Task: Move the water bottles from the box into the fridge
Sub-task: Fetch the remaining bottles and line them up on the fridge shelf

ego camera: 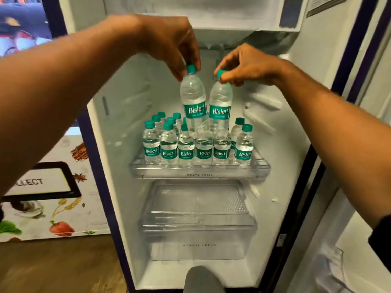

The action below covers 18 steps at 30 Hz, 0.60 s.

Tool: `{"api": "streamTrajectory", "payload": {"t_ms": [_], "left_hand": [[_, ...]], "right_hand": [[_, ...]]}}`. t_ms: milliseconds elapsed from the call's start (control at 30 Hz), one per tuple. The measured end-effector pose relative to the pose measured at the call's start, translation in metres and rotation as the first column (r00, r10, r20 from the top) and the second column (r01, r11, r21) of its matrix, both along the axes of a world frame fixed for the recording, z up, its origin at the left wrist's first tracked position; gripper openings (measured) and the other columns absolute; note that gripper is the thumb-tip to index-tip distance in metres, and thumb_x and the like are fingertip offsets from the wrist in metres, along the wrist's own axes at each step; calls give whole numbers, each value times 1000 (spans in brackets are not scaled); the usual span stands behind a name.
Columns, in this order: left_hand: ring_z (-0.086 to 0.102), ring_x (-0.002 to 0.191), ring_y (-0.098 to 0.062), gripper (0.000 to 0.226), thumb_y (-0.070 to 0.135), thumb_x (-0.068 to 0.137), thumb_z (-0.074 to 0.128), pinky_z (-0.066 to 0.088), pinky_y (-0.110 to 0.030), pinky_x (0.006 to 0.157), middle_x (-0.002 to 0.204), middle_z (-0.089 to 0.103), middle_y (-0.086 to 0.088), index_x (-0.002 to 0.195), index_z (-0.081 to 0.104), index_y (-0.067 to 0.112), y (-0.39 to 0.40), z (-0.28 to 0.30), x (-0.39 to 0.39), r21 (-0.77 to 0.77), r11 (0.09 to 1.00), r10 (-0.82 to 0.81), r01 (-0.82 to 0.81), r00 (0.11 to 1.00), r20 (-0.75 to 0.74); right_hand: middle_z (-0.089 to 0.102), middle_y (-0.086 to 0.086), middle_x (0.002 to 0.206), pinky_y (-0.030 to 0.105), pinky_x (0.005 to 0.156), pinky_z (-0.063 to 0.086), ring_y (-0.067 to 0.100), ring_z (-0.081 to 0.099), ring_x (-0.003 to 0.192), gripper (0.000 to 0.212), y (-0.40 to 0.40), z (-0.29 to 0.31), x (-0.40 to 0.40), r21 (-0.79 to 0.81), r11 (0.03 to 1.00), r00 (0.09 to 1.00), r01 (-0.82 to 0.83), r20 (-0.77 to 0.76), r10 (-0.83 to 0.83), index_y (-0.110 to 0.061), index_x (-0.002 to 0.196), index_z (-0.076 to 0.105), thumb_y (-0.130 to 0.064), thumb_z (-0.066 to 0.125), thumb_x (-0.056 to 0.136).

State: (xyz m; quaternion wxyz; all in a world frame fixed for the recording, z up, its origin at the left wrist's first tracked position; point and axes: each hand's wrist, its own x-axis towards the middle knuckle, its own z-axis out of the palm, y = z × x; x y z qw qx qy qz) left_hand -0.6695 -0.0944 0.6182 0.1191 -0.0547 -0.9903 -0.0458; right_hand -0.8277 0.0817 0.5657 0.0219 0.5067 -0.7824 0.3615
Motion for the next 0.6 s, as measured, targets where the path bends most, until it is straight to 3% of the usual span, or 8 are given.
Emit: {"api": "streamTrajectory", "payload": {"t_ms": [100, 200, 267, 367, 433, 600], "left_hand": [[66, 89, -15, 40, 7, 80, 75, 50, -28, 87, 115, 69, -7, 119, 66, 11, 7, -1, -22, -4, 1000, 30, -31, 989, -144], [65, 99, -21, 39, 6, 80, 75, 50, -30, 89, 120, 66, -12, 118, 66, 8, 12, -10, -50, -63, 996, 42, -66, 948, -314], [65, 105, -26, 37, 4, 80, 75, 50, -31, 92, 119, 66, -14, 116, 68, 5, 12, -17, -70, -113, 991, 20, -70, 918, -395], [65, 104, -29, 30, 0, 82, 72, 53, -40, 94, 114, 69, -15, 111, 71, 6, 10, -27, -102, -182, 981, -20, -69, 895, -446], [64, 103, -31, 30, -2, 81, 70, 53, -46, 91, 112, 70, -14, 109, 72, 10, 7, -35, -124, -198, 977, -17, -82, 891, -454], [63, 103, -32, 32, 0, 82, 70, 55, -45, 89, 114, 65, -14, 110, 69, 18, -1, -61, -173, -135, 987, 23, -92, 897, -441]], "right_hand": [[71, 18, 92, 22, 56, 51, 17, 57, 68, 24, 4, 9, -19, -65, 993, 993, 97, -60, -101, -4, 104, 74, -6, 75, 80], [73, 8, 104, 32, 78, 59, 14, 67, 88, 31, 4, 15, -34, -94, 969, 959, 228, -150, -240, -12, 107, 74, -14, 82, 76], [72, 5, 110, 28, 86, 56, 13, 67, 96, 39, 1, 15, -41, -117, 950, 929, 288, -207, -307, -12, 112, 73, -17, 84, 75], [70, 5, 116, 21, 85, 51, 13, 65, 100, 48, -6, 13, -56, -170, 924, 894, 343, -244, -377, -12, 118, 70, -19, 85, 73], [70, 8, 118, 25, 91, 52, 15, 65, 103, 49, -11, 9, -70, -181, 909, 876, 376, -251, -412, -11, 119, 69, -19, 85, 73], [67, 8, 119, 35, 93, 54, 22, 64, 106, 49, -27, -8, -101, -179, 883, 850, 433, -244, -466, -18, 118, 68, -20, 82, 72]]}}
